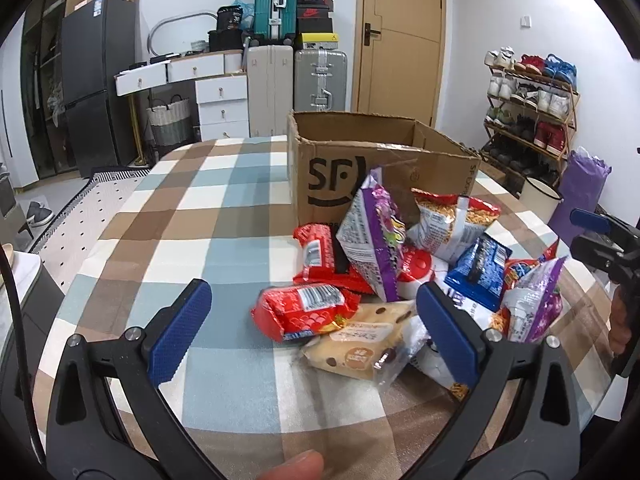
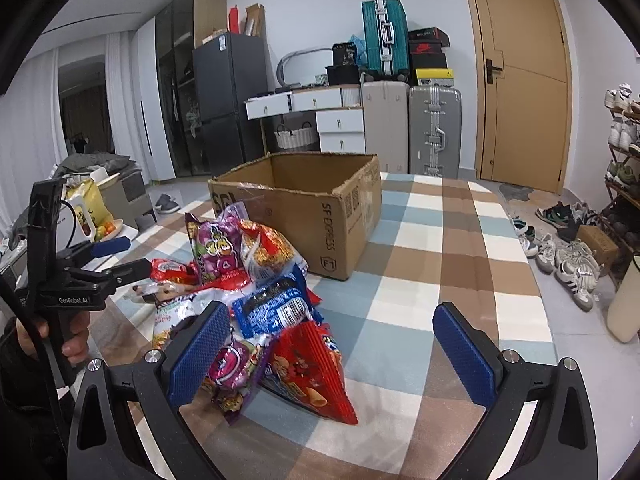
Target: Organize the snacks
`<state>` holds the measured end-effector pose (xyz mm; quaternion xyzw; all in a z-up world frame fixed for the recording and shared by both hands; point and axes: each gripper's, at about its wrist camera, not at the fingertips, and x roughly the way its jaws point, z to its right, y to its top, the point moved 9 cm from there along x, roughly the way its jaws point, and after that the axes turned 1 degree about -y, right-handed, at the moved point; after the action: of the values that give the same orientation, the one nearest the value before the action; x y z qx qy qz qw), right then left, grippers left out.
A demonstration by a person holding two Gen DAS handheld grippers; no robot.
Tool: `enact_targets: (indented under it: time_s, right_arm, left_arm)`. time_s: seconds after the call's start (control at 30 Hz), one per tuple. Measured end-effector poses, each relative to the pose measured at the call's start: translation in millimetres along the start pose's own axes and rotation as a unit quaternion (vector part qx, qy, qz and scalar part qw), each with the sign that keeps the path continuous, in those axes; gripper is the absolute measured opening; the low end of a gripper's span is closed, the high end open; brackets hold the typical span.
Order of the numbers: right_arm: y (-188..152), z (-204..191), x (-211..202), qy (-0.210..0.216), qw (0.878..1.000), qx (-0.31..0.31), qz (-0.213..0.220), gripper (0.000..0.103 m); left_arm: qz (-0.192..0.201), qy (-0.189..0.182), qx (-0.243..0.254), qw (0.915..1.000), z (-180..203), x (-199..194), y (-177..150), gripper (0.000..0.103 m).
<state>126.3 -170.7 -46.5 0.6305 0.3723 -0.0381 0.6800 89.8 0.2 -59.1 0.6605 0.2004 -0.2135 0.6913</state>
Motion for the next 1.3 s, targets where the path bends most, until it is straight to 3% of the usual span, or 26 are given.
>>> enact_targets:
  time_s: [0.43,0.9,1.13,1.3]
  right_arm:
    - [-29.5,8.5,20.4,-0.004,0.997,0.0,-0.081,0.103]
    - [-48.8,0.6,45.5,0.025,0.988,-0.006,-0.15,0.102]
    - [-51.9,-2.1,52.6,0.045,0.985,0.001,-0.164,0.1]
    - [-53.7,-7.7,63.4,0.05,0.983,-0.001,-0.178,0.092]
  left_arm:
    - [-0.072,-0.034,0.019,0.9967,22.4,19.2,-19.5,0.102]
    - [-0.095,-0.043,0.01,0.9945,12.0,33.4,-18.7,0.1]
    - [-0.096,-0.064,0.015,0.9932,14.9,30.3,-18.8,0.071]
    - [-0.101,-0.11,0.008,0.9887,20.3,24.7,-21.4,0.047]
